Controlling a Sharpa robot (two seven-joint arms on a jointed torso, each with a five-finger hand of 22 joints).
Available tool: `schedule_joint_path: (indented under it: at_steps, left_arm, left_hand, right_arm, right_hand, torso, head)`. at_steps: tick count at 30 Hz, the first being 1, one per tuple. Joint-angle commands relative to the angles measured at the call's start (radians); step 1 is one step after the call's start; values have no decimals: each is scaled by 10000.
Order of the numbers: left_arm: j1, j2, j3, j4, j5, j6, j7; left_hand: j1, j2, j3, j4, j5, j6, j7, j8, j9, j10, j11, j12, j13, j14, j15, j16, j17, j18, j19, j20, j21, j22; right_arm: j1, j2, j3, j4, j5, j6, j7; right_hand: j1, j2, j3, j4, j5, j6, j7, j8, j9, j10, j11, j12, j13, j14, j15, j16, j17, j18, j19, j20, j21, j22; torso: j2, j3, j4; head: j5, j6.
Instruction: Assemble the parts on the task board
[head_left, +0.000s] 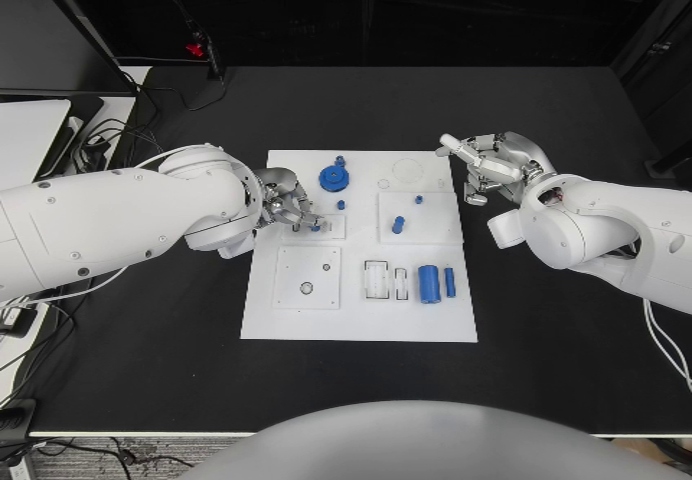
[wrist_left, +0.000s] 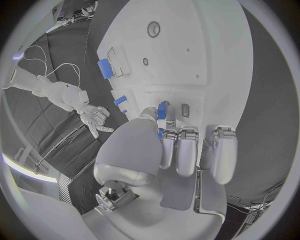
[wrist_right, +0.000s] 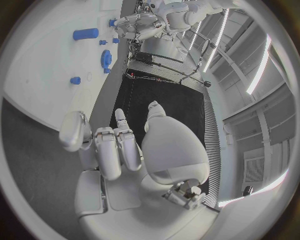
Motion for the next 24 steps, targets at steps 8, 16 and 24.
schedule_joint_path:
  at_steps: [8, 16, 24]
  left_arm:
    - [11, -21, 5, -21, -1, -69, 8]
    - [11, -33, 5, -27, -1, 6, -78]
    - [12, -47, 5, -37, -1, 212, -185]
  left_hand:
    - [504, 272, 215, 0, 84, 27, -40, 61, 30, 1075, -77, 13, 2599, 1065, -86, 9, 2634, -65, 1044, -48, 31, 2634]
    - [529, 282, 270, 3, 93, 29, -36, 66, 33, 1075, -75, 13, 2599, 1065, -86, 9, 2634, -65, 1044, -50, 31, 2634]
    - [537, 309, 337, 16, 98, 45, -29, 74, 37, 1075, -69, 13, 2599, 1065, -87, 9, 2634, -65, 1044, -51, 31, 2634]
  right_arm:
    - [9, -9, 5, 24, 15, -11, 43]
    - [8, -7, 5, 26, 15, -9, 39]
    - [8, -11, 5, 28, 15, -13, 41]
  right_hand:
    - [-7, 110, -71, -7, 63, -99, 3, 38, 13, 1040, 63, 25, 2632, 1039, 73, 25, 2635, 68, -75, -17, -55, 540]
    - [-2, 122, -81, -7, 69, -112, 3, 60, 15, 1040, 63, 25, 2632, 1039, 73, 25, 2635, 71, -82, -17, -67, 536]
    - [-6, 126, -83, -3, 69, -115, 3, 64, 16, 1040, 64, 25, 2632, 1039, 73, 25, 2635, 69, -77, -17, -63, 539]
  torso:
    - [6, 2, 10]
    - [3, -1, 3]
    - [3, 0, 5]
  head:
    - [2, 1]
    - [7, 1]
    - [5, 1]
